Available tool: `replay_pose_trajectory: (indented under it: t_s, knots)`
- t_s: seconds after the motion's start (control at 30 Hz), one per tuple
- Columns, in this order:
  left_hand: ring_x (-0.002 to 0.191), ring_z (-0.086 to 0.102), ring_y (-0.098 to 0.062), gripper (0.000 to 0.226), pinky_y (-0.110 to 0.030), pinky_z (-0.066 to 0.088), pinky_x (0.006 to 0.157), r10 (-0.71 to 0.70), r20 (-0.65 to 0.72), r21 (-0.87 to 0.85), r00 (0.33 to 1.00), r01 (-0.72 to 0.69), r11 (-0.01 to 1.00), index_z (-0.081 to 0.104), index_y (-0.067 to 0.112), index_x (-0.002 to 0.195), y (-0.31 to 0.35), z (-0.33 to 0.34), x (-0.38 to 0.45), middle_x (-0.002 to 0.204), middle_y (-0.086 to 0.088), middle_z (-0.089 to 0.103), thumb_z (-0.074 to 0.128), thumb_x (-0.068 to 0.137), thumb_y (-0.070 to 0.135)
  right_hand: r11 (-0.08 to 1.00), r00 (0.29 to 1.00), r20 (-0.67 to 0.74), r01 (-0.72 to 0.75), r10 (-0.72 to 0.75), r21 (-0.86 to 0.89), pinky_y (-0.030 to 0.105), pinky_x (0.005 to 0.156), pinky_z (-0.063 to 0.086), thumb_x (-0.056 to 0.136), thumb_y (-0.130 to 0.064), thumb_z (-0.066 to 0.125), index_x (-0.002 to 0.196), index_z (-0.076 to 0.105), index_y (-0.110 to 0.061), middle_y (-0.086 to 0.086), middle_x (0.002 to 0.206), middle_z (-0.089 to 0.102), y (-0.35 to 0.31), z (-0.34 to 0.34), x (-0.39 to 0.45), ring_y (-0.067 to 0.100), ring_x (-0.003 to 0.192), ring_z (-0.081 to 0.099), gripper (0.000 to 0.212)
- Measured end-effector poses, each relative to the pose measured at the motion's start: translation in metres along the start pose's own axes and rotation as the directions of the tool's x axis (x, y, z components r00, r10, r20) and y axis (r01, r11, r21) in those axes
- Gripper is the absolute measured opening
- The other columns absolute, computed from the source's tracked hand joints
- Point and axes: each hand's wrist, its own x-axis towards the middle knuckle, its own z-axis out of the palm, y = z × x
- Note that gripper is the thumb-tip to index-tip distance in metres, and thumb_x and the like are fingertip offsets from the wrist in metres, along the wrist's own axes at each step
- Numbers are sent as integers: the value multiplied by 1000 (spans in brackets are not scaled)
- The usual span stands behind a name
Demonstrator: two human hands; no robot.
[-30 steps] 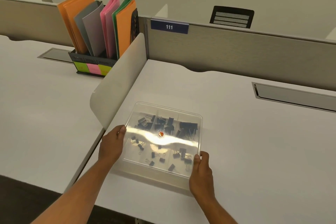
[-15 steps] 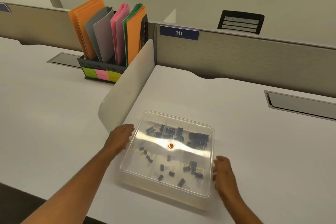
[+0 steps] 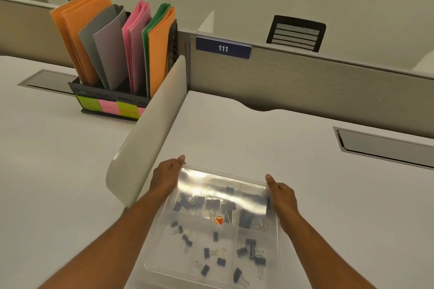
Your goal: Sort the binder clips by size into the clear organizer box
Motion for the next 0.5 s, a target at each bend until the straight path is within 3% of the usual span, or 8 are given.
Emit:
replay_pose_trajectory:
  t_s: [0.1,0.3,0.4,0.5]
  knots:
    - [92,67,-19,48,-35,50,86,114,-54,58,992,-111,992,76,14,99,-5,4,-2,99,-4,75,48,104,53,999,997,-59,45,-45,0,34,64,40,99,-55,57,65,50,-13,2,64,51,2,4,-4,21,65,49,55]
    - [82,69,-19,49,-44,57,80,180,-92,151,979,-165,975,73,13,96,-10,6,3,88,-2,75,45,105,53,998,994,-88,67,-67,-7,34,67,43,98,-58,58,68,54,-15,1,65,56,8,6,1,19,64,51,53]
    - [75,67,-18,51,-37,52,67,205,-99,197,974,-182,963,70,14,89,-6,6,1,81,0,72,41,106,53,997,994,-81,73,-73,1,34,68,43,98,-58,57,70,55,-14,2,66,56,10,6,1,19,65,52,52]
    - [60,57,-12,52,-27,38,51,365,-116,468,924,-274,840,59,22,82,-5,4,-6,68,6,61,27,105,56,998,997,-56,54,-55,-15,34,70,43,98,-56,58,74,58,-10,4,69,57,7,5,0,22,70,53,52]
